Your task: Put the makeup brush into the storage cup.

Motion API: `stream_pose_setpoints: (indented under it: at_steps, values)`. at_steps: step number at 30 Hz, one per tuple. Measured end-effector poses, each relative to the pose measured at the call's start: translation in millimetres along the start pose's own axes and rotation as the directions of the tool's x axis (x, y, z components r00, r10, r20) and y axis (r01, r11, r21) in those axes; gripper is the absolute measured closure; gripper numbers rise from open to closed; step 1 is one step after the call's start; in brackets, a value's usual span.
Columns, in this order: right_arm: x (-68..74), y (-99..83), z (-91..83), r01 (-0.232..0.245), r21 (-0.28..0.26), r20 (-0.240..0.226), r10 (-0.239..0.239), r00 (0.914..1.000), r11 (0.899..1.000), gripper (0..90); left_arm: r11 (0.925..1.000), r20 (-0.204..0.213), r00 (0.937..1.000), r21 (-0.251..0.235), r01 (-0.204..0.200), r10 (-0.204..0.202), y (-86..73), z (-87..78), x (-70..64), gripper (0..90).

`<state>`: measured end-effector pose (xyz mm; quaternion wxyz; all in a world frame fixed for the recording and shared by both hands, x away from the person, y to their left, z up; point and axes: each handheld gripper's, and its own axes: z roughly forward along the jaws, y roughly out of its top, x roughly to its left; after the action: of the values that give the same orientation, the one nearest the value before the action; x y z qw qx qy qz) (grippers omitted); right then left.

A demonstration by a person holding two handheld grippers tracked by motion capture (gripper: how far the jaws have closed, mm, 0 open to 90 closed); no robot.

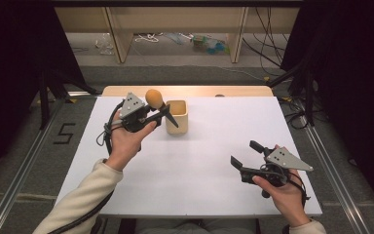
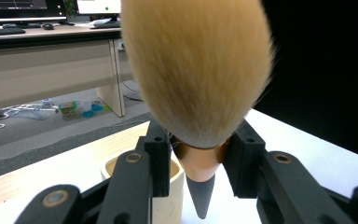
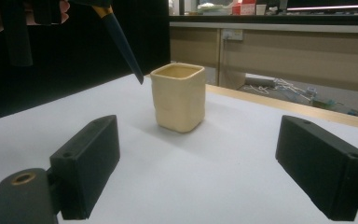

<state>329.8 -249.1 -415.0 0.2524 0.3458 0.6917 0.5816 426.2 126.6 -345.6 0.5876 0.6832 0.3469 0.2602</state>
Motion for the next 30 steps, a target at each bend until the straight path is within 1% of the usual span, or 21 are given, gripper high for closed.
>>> stream_pose_setpoints:
  at_steps: [2,4,5,6,7,8,10,11,13,14,15,16,18,19,22,23,24,26,29,30]
  values:
    - [0.1,-0.3,0.1,-0.001,-0.003,0.002,0.001,1.0,1.0,14.6,1.0,0.002,1.0,-0.001,0.006,-0.006,0.5,0.3,-0.3,65.7]
    - [0.1,-0.5,0.0,-0.003,-0.003,0.0,0.003,1.0,1.0,14.7,1.0,-0.001,1.0,-0.001,0.0,0.0,1.6,0.5,-0.6,65.7]
    - [0.1,0.0,-1.2,-0.001,0.016,0.0,0.001,1.0,1.0,14.6,1.0,0.0,1.0,-0.003,-0.002,0.002,2.6,0.5,-0.1,65.7]
    - [0.3,-0.6,-0.2,-0.002,-0.005,0.004,0.002,1.0,1.0,14.6,1.0,-0.001,1.0,-0.005,0.002,-0.002,3.4,0.7,0.3,65.7]
    - [0.6,-0.6,-0.7,-0.013,0.0,0.0,0.013,0.9999,1.0,14.7,1.0,-0.003,1.0,-0.005,-0.002,0.002,3.9,0.9,1.0,65.8]
    - [1.0,-1.0,-0.2,-0.023,-0.005,-0.009,0.023,0.9997,1.0,14.7,1.0,-0.006,1.0,-0.003,0.001,-0.001,4.0,1.3,1.4,65.7]
    - [0.1,-1.1,-0.4,-0.01,-0.007,-0.004,0.01,0.9999,1.0,14.6,1.0,-0.007,1.0,-0.002,0.006,-0.006,3.8,2.4,1.6,65.7]
    - [0.8,-0.9,-1.5,-0.014,0.001,0.003,0.014,0.9999,1.0,14.7,1.0,-0.006,1.0,-0.002,0.006,-0.006,3.8,2.8,1.9,65.7]
    - [0.4,-0.7,-2.1,-0.009,-0.005,0.003,0.009,1.0,1.0,14.7,1.0,-0.006,1.0,-0.003,0.006,-0.006,4.4,3.2,2.0,65.7]
    - [0.2,-0.4,-3.1,-0.011,0.008,-0.006,0.011,0.9999,1.0,14.7,1.0,-0.006,0.9999,-0.005,0.008,-0.008,4.8,3.1,2.1,65.7]
    - [0.2,-0.9,-2.6,-0.009,-0.007,0.005,0.009,0.9999,1.0,14.7,1.0,-0.008,1.0,-0.006,0.004,-0.004,5.3,3.0,2.4,65.7]
    - [0.0,-1.1,-2.6,-0.013,-0.005,0.0,0.013,0.9999,1.0,14.7,1.0,-0.009,1.0,-0.008,0.004,-0.004,5.7,2.9,2.6,65.7]
    - [-0.1,-1.1,-2.4,-0.009,-0.008,0.006,0.009,0.9999,1.0,14.7,0.9999,-0.011,0.9999,-0.01,0.006,-0.006,6.2,2.9,3.3,65.8]
    - [-0.2,-0.9,-2.2,-0.011,-0.01,-0.003,0.011,0.9999,1.0,14.7,0.9999,-0.012,0.9999,-0.011,0.007,-0.008,6.4,3.0,4.0,65.7]
    - [-0.1,-1.2,-1.9,-0.013,-0.014,-0.003,0.013,0.9999,1.0,14.7,1.0,-0.019,0.9998,-0.005,0.005,-0.005,6.3,3.4,5.4,65.7]
    - [-0.8,-0.4,-4.0,-0.006,0.024,-0.003,0.006,1.0,1.0,14.7,1.0,-0.019,0.9998,-0.005,0.005,-0.005,5.9,3.9,5.8,65.7]
    - [-0.4,-0.8,-3.5,-0.011,0.025,0.005,0.011,0.9999,1.0,14.8,1.0,-0.022,0.9997,-0.003,0.006,-0.006,5.5,4.4,5.8,65.7]
    - [-0.1,-1.9,-1.1,-0.021,-0.002,-0.009,0.021,0.9998,1.0,14.8,1.0,-0.021,0.9998,0.004,0.007,-0.007,4.3,5.8,5.4,65.8]
    - [0.0,-2.0,-0.8,-0.019,-0.003,-0.006,0.019,0.9998,1.0,14.8,1.0,-0.01,0.9999,0.007,0.007,-0.007,2.7,9.1,4.2,65.7]
    - [0.1,-2.1,-0.7,-0.018,-0.003,-0.007,0.018,0.9998,1.0,14.8,1.0,-0.012,0.9999,0.01,0.0,0.0,2.5,9.8,3.9,65.7]
